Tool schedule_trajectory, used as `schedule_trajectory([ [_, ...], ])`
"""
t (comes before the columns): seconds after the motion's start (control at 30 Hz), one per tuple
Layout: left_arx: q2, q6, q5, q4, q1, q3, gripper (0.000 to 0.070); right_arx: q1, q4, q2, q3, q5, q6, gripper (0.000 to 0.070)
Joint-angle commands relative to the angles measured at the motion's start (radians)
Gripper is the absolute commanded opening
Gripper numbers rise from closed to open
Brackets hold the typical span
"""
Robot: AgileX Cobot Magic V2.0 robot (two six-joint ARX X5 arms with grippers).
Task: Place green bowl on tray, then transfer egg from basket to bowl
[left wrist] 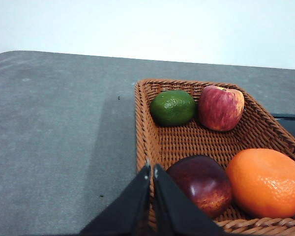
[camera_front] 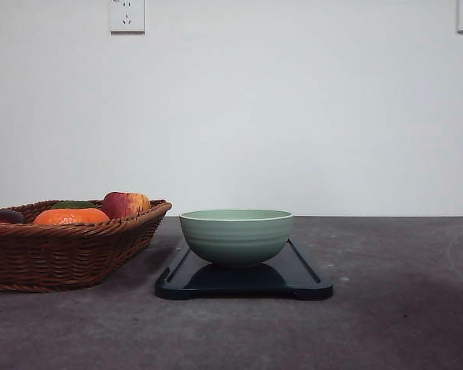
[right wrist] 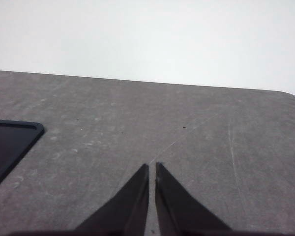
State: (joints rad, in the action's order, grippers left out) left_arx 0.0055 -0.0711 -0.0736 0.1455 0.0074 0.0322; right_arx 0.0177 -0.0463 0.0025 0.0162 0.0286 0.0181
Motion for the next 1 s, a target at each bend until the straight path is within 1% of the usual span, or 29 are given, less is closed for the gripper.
schedule_trajectory([
  [0.0,-0.001,0.006,0.004,-0.010,0.002,-0.019,0.0000,0.000,0.009,0.001,-0.004,-0.003,-0.014,0.0016],
  [0.97,-0.001,0.006,0.004,-0.010,0.002,-0.019,0.0000,0.000,0.009,0.001,-0.004,-0.003,-0.014,0.0016],
])
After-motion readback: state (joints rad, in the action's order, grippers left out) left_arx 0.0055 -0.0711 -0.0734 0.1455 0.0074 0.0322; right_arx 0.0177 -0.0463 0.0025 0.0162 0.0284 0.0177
